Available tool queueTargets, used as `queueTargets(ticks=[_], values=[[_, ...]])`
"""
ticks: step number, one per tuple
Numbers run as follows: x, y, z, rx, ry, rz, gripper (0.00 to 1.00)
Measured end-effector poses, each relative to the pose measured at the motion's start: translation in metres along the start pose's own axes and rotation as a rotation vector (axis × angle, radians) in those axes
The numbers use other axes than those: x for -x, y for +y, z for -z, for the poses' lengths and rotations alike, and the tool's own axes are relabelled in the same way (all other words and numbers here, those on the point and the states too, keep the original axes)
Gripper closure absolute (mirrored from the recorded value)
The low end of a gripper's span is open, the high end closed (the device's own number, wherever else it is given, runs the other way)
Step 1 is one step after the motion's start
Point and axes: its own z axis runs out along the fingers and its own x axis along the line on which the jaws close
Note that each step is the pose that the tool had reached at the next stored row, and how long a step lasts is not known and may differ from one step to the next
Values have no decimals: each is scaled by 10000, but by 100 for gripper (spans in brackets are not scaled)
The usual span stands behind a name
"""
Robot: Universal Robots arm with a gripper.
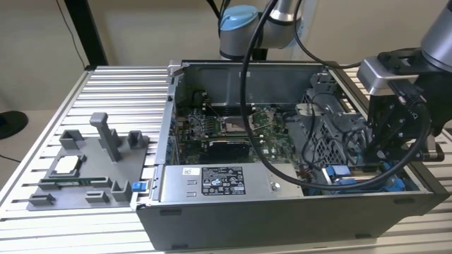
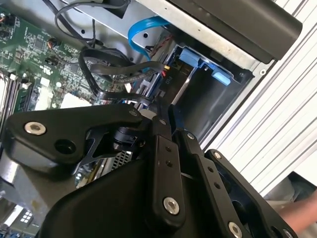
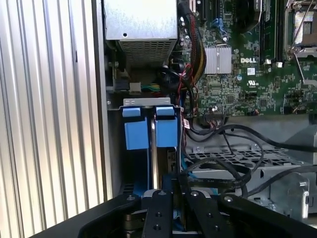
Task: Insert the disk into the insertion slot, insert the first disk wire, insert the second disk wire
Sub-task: 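Insert the second disk wire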
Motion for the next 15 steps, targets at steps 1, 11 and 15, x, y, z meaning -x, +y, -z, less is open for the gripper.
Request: queueTargets(ticks=[1, 11, 15], values=[[-1, 4, -16, 0, 0, -1, 100], [14, 7, -70, 0, -7, -1, 100], [26, 4, -84, 0, -10, -2, 100]])
